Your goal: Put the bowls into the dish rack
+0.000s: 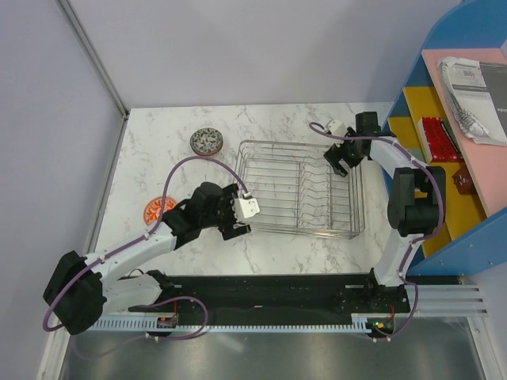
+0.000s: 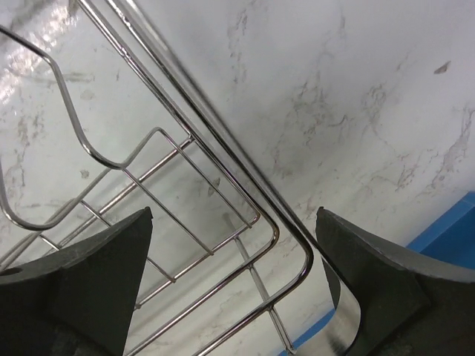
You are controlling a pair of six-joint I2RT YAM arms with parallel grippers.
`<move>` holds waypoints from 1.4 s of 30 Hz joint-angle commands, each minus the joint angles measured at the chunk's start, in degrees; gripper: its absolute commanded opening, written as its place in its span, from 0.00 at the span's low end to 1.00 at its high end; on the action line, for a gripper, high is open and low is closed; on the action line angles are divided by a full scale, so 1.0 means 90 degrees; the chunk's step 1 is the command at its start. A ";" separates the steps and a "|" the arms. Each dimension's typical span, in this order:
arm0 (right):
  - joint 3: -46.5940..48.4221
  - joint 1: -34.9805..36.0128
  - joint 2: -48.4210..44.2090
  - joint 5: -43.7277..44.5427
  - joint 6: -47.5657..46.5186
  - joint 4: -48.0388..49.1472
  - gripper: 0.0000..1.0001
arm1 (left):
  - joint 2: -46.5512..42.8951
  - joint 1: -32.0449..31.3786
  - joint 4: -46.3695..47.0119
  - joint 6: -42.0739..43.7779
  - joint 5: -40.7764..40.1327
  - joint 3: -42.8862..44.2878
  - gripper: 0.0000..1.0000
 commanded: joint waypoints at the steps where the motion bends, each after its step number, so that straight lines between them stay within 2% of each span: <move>1: -0.0540 -0.0017 -0.0786 -0.0377 -0.0526 -0.0453 0.98 | 0.0402 0.0082 0.0192 0.0339 -0.0979 -0.0083 1.00; 6: -0.0961 -0.0017 -0.1335 -0.0318 -0.0732 -0.0708 0.98 | 0.0831 0.0199 0.0437 0.0427 -0.1125 0.0181 1.00; 15: -0.1332 -0.0008 -0.1921 -0.0367 -0.0898 -0.1206 0.98 | 0.1437 0.0843 0.0584 0.0486 -0.1116 0.1001 1.00; 28: -0.1694 -0.0017 -0.1726 -0.0328 -0.0634 -0.1118 0.98 | 0.2228 0.1264 0.0740 0.0740 -0.0471 0.1860 1.00; 42: -0.1860 -0.0008 -0.2078 -0.0376 -0.0839 -0.1723 0.98 | 0.3546 0.1644 0.0643 0.0633 -0.0735 0.3539 1.00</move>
